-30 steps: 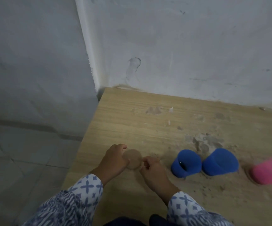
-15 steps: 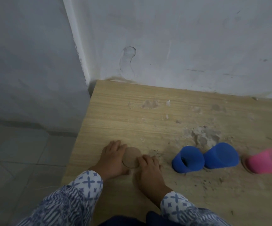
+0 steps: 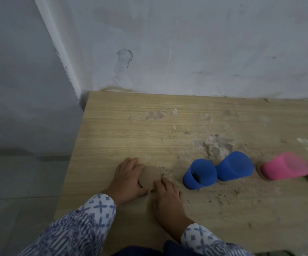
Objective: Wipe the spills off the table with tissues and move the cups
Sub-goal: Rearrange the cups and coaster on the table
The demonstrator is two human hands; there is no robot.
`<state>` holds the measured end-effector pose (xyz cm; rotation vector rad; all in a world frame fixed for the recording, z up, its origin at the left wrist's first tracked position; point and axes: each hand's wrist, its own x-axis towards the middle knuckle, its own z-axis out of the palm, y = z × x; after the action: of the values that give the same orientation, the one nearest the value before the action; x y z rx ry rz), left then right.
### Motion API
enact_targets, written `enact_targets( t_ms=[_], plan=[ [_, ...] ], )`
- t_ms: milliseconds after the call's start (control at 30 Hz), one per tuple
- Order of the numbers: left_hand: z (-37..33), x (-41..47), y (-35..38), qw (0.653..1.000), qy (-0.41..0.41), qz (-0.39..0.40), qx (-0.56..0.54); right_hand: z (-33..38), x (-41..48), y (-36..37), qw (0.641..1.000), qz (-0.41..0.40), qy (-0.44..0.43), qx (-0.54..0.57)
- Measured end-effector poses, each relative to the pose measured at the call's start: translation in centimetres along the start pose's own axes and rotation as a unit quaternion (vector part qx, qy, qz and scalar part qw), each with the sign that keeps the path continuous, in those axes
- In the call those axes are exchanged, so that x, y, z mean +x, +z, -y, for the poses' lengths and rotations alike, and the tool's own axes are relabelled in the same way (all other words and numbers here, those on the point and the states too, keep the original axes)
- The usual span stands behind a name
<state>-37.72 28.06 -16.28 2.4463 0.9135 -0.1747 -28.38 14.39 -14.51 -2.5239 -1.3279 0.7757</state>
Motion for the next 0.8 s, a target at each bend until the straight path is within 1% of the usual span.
enact_targets(
  t_ms=[167, 267, 433, 633, 733, 800],
  plan=[
    [-3.0, 1.8, 0.8, 1.0, 0.019, 0.003, -0.01, -2.0, -1.5, 0.0, 0.997, -0.018, 0.066, 0.03],
    [-4.1, 2.4, 1.3, 1.0, 0.013, 0.014, -0.008, -2.9, -1.7, -0.2, 0.996, -0.024, 0.076, 0.029],
    [-4.6, 2.6, 1.5, 1.0, -0.009, 0.024, -0.012, -3.5, -1.4, -0.2, 0.997, -0.018, 0.063, 0.029],
    [-4.9, 2.3, 1.2, 1.0, -0.014, 0.028, 0.001, -4.1, -1.6, -0.2, 0.999, -0.03, 0.037, 0.027],
    [-5.3, 2.1, 1.1, 0.999, -0.01, 0.029, -0.01, -5.0, -2.2, -0.3, 0.997, -0.059, -0.003, 0.045],
    [-5.9, 1.8, 1.0, 0.999, 0.009, 0.02, -0.027, -6.2, -3.0, -0.3, 0.995, -0.077, -0.01, 0.07]
  ],
)
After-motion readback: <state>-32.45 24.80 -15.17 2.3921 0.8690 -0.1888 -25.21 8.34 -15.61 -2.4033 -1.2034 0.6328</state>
